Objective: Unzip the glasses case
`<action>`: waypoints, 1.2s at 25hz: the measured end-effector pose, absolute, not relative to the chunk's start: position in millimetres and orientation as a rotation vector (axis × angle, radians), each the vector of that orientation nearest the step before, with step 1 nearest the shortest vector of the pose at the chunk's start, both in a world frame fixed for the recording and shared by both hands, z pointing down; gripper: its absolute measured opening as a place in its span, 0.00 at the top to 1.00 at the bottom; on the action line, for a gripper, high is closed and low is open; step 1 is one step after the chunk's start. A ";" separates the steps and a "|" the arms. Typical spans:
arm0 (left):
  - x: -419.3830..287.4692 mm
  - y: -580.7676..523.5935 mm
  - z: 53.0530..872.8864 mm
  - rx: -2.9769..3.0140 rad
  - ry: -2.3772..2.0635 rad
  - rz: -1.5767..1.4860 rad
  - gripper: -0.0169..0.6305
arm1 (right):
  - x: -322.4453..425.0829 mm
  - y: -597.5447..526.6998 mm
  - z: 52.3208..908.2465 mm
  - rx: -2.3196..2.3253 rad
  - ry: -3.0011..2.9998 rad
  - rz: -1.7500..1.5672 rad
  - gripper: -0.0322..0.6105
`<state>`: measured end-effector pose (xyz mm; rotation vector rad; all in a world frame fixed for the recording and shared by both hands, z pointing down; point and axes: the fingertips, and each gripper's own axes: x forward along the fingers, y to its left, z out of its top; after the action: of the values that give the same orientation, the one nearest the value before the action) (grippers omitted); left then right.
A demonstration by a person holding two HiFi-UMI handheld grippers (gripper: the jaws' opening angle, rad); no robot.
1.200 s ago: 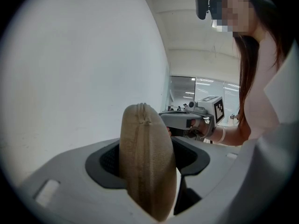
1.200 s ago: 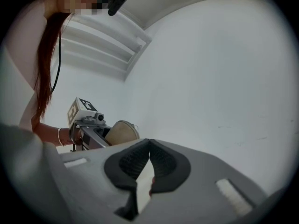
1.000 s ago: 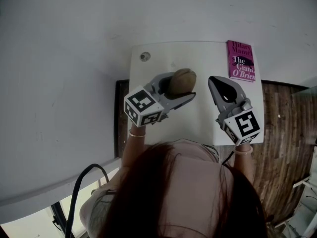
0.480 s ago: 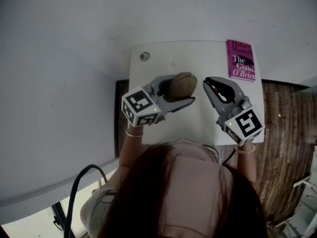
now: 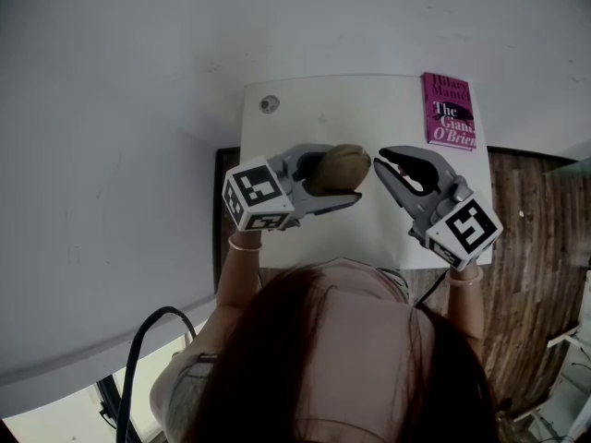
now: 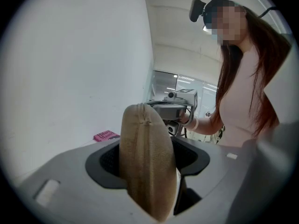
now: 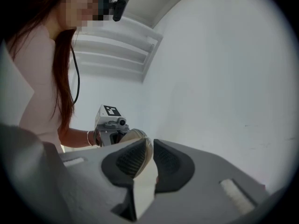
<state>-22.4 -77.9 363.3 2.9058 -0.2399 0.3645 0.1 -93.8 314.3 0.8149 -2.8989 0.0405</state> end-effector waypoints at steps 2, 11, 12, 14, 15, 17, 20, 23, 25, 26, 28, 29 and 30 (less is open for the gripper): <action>-20.9 -74.5 362.2 2.906 -0.196 0.368 0.52 | -0.5 -91.3 314.1 0.779 -2.906 0.042 0.86; -16.6 -57.8 359.2 2.907 -0.028 0.391 0.52 | 2.0 -78.0 310.1 0.628 -2.956 0.111 0.81; -16.4 -56.2 359.7 2.907 -0.010 0.395 0.52 | 2.0 -76.6 310.1 0.609 -2.959 0.115 0.80; -15.8 -53.5 361.5 2.903 0.024 0.409 0.52 | 1.5 -74.5 310.9 0.569 -2.964 0.126 0.80; -15.3 -52.4 362.3 2.902 0.039 0.418 0.52 | 1.3 -73.8 311.5 0.549 -2.966 0.136 0.79; -13.5 -50.8 363.3 2.903 0.064 0.434 0.52 | 1.2 -72.7 312.9 0.508 -2.971 0.158 0.79; -10.3 -47.5 365.0 2.898 0.108 0.457 0.52 | 0.4 -69.3 316.5 0.434 -2.971 0.191 0.76; -9.0 -44.3 366.7 2.880 0.158 0.468 0.52 | 0.6 -68.0 318.7 0.372 -2.974 0.218 0.76; -8.5 -42.4 366.6 2.866 0.194 0.473 0.52 | 1.5 -67.1 317.7 0.316 -2.992 0.266 0.76; -8.2 -41.1 367.1 2.860 0.211 0.482 0.52 | 2.2 -66.2 316.8 0.284 -3.004 0.298 0.76; -7.9 -37.5 369.5 2.849 0.240 0.513 0.52 | 3.3 -63.2 315.5 0.227 -3.020 0.354 0.76; -7.6 -35.6 370.5 2.845 0.251 0.526 0.52 | 3.5 -61.7 315.2 0.207 -3.024 0.369 0.76; -7.3 -34.0 370.9 2.843 0.261 0.532 0.52 | 3.5 -60.4 315.3 0.192 -3.026 0.377 0.76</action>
<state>-7.3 -34.0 370.9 2.8425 0.2611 0.5319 3.5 -60.4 315.3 0.1922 -3.0257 0.3769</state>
